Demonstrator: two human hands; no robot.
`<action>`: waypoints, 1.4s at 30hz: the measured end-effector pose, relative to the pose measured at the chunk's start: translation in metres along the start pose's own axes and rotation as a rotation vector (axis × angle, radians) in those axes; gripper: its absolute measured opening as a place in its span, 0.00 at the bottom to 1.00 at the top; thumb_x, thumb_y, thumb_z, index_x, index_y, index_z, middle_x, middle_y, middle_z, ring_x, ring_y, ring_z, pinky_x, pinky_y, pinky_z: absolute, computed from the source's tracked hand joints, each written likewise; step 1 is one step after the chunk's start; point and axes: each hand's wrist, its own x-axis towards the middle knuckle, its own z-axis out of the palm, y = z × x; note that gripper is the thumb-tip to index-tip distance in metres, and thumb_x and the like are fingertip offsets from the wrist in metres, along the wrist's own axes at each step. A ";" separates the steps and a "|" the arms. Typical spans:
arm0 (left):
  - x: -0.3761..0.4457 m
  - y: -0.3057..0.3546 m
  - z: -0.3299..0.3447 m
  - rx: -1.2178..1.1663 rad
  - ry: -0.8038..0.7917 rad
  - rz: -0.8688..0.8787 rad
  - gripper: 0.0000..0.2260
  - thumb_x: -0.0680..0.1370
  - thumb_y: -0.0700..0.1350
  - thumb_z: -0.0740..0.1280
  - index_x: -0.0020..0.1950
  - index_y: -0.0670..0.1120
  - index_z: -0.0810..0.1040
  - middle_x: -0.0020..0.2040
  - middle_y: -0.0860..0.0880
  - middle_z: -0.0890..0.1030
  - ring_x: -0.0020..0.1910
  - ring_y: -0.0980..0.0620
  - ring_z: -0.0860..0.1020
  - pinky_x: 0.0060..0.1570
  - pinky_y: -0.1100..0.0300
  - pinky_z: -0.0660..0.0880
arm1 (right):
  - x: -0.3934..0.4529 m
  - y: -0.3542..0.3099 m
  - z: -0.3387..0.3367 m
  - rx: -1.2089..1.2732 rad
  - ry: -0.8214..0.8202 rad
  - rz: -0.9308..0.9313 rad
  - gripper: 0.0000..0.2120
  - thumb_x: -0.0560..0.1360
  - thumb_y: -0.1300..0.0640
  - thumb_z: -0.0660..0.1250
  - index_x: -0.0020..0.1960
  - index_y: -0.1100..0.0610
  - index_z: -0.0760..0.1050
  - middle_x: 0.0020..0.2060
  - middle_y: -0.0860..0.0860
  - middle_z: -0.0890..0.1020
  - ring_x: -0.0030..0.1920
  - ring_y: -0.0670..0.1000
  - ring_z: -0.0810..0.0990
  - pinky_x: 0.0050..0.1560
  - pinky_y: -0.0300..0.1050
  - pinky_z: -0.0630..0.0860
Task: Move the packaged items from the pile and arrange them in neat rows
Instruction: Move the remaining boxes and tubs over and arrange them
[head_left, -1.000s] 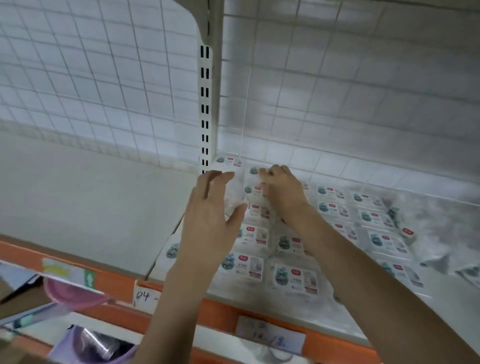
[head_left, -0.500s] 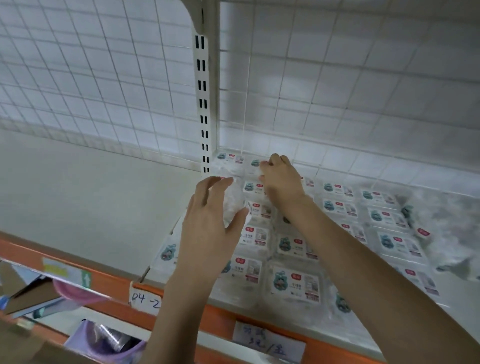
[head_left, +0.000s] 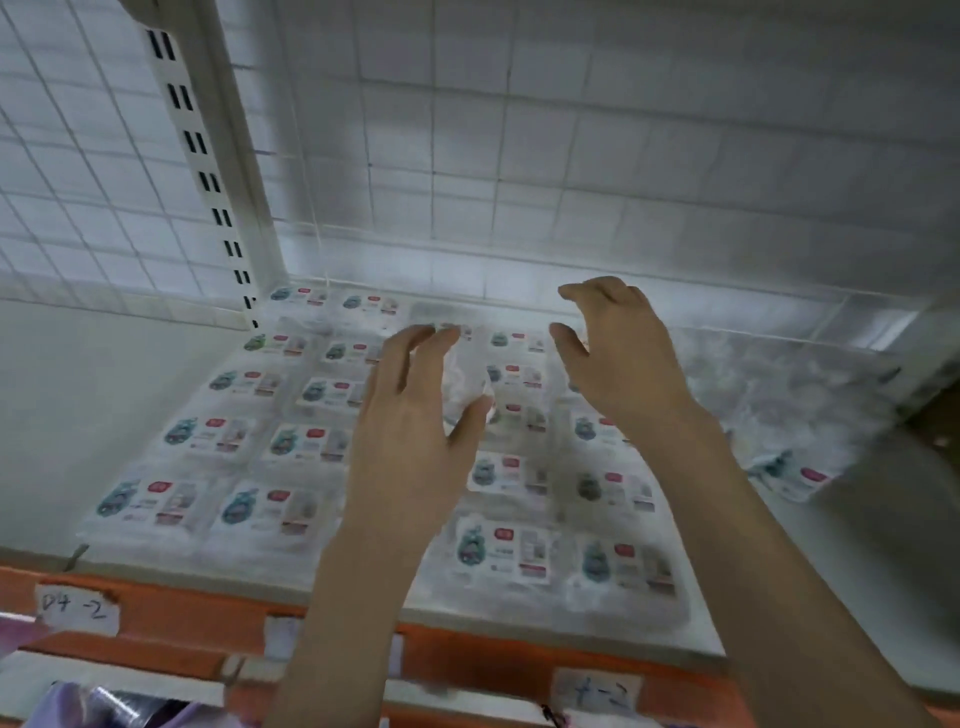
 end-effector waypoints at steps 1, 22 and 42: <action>-0.003 0.017 0.011 -0.008 0.005 0.001 0.22 0.72 0.43 0.71 0.64 0.43 0.70 0.64 0.43 0.70 0.59 0.42 0.73 0.54 0.54 0.71 | -0.012 0.020 -0.012 0.004 0.016 0.016 0.18 0.77 0.56 0.61 0.67 0.59 0.69 0.63 0.55 0.72 0.63 0.55 0.69 0.61 0.43 0.65; -0.046 0.251 0.202 0.023 -0.247 0.232 0.23 0.67 0.46 0.75 0.60 0.42 0.76 0.56 0.45 0.78 0.52 0.42 0.77 0.53 0.52 0.73 | -0.201 0.272 -0.070 0.113 -0.032 0.366 0.14 0.74 0.61 0.66 0.59 0.63 0.75 0.56 0.59 0.78 0.59 0.59 0.74 0.58 0.47 0.68; -0.021 0.257 0.240 0.360 -0.507 0.412 0.28 0.67 0.47 0.74 0.66 0.44 0.71 0.66 0.44 0.71 0.67 0.46 0.67 0.64 0.50 0.62 | -0.196 0.264 -0.077 0.150 0.034 0.389 0.15 0.76 0.60 0.63 0.62 0.60 0.72 0.60 0.55 0.75 0.63 0.54 0.70 0.58 0.43 0.66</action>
